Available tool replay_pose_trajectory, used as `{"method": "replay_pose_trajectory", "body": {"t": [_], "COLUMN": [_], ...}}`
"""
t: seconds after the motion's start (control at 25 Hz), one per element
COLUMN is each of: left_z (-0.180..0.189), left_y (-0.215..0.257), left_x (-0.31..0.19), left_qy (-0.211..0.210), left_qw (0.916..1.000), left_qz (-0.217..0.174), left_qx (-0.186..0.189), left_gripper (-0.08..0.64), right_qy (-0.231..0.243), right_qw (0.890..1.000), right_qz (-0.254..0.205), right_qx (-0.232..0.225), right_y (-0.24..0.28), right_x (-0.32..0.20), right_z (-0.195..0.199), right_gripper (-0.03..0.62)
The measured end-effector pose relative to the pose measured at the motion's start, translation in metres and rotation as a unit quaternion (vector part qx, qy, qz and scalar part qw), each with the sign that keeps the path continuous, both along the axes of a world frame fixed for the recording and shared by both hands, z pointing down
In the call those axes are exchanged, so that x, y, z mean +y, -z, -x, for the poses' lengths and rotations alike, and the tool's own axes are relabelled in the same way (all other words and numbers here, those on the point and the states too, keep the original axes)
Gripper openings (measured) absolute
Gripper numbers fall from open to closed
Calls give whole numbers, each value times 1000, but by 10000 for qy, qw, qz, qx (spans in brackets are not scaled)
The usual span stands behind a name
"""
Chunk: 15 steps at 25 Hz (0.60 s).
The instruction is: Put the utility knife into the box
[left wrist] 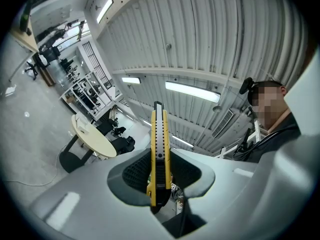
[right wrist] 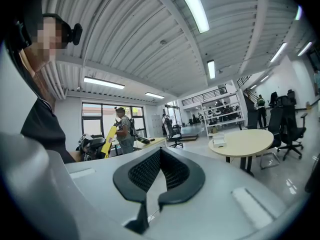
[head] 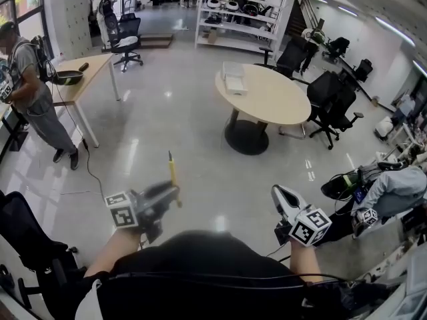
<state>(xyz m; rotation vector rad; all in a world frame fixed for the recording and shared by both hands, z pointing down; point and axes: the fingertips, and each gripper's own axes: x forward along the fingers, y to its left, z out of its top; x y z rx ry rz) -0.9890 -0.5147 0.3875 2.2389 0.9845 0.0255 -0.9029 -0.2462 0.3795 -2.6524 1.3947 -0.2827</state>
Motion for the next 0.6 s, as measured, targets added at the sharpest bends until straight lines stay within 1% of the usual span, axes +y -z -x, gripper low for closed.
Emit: {"method": "replay_pose_trajectory", "body": {"t": [0.12, 0.4, 0.6], "left_z": [2, 8, -3], "left_y": [-2, -13, -19], "left_x": [-15, -56, -71], "left_qy": [23, -33, -148], "left_qw": [10000, 9999, 9998], "left_qz": [-7, -84, 17], "left_qx": [-20, -80, -153], "left_gripper": [109, 110, 110], "right_qy": [-36, -295, -436], "right_qw": [10000, 9994, 9986], "right_qz": [45, 172, 270], "right_qx": [-23, -78, -150], "right_y": [-2, -6, -9], "right_x": [-11, -37, -47], "right_z": [1, 5, 5], "right_gripper": [14, 14, 14]}}
